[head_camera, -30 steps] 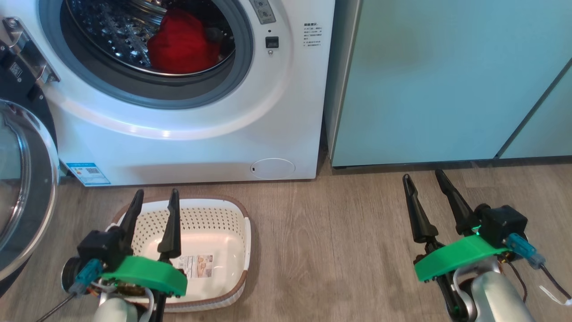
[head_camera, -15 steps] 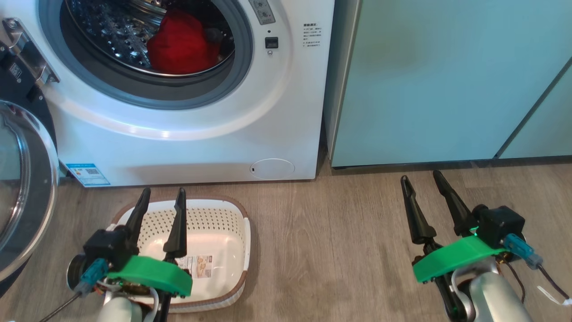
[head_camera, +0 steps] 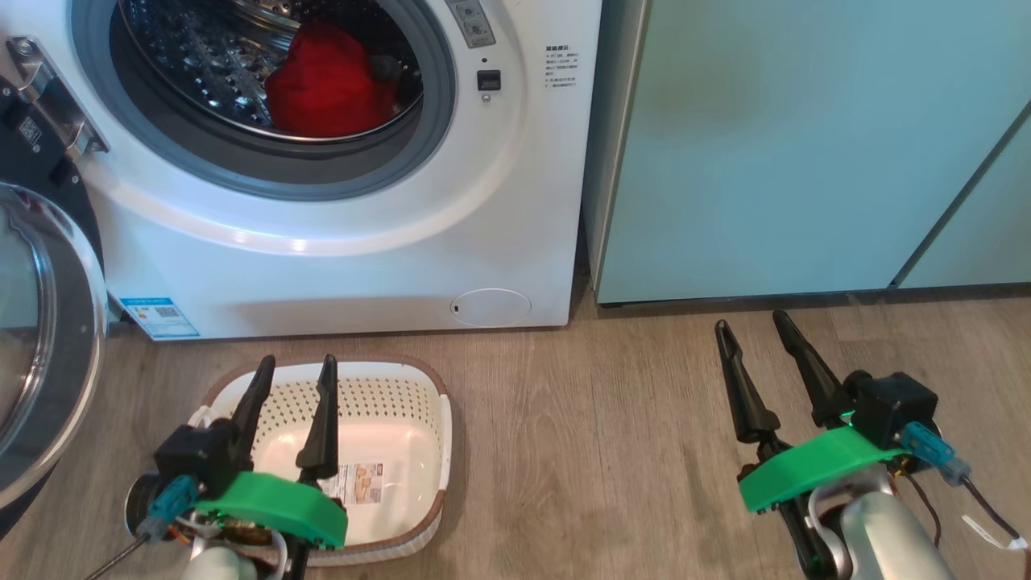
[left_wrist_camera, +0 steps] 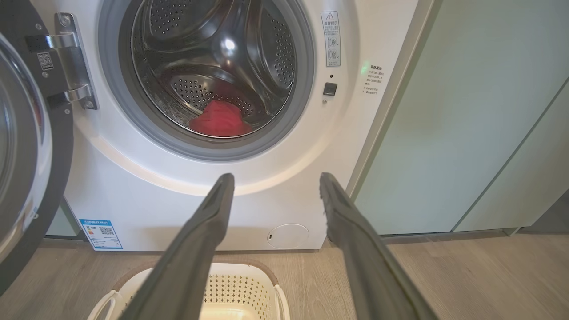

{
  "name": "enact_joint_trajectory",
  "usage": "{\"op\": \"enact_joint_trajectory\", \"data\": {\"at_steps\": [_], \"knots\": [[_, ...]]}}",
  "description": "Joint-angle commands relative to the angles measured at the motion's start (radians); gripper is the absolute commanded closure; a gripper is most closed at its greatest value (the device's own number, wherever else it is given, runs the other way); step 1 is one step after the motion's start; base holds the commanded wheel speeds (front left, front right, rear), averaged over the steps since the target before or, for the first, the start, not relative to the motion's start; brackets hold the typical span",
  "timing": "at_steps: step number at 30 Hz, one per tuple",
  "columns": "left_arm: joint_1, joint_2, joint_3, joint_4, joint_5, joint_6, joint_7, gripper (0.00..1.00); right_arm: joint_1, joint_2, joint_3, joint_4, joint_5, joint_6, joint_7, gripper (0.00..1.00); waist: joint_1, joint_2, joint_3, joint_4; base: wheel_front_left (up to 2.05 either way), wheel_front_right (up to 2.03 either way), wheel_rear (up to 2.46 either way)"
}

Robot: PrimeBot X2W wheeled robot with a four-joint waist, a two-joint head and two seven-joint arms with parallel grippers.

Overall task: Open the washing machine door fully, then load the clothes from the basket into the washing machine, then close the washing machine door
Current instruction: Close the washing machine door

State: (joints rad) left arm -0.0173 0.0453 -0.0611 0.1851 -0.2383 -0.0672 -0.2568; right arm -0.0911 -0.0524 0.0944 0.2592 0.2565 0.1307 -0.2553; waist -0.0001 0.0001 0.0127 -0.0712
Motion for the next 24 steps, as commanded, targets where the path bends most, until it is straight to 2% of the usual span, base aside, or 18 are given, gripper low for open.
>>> {"op": "enact_joint_trajectory", "data": {"at_steps": [1, 7, 18, 24], "knots": [[-0.035, 0.005, 0.037, -0.026, -0.006, 0.001, -0.005, 0.00, -0.028, 0.002, 0.025, -0.028, 0.006, 0.000, -0.006, 0.00, 0.0001, -0.0001, 0.000, 0.001, -0.89, 0.89, 0.00], [-0.041, 0.005, 0.043, -0.024, -0.005, 0.002, -0.005, 0.00, -0.029, 0.002, 0.024, -0.026, 0.007, 0.000, -0.006, 0.00, 0.0001, -0.0001, 0.001, 0.007, -1.36, 1.36, 0.00], [-0.046, 0.005, 0.049, -0.028, 0.008, 0.008, -0.005, 0.00, -0.029, 0.002, 0.025, -0.023, 0.012, 0.000, -0.006, 0.00, 0.0001, -0.0001, 0.004, 0.015, -2.07, 2.07, 0.00], [-0.042, 0.005, 0.050, -0.039, 0.031, 0.015, -0.005, 0.00, -0.030, 0.002, 0.022, -0.020, 0.011, 0.000, -0.006, 0.00, 0.0001, -0.0001, 0.003, 0.019, -1.51, 1.51, 0.00]]}}
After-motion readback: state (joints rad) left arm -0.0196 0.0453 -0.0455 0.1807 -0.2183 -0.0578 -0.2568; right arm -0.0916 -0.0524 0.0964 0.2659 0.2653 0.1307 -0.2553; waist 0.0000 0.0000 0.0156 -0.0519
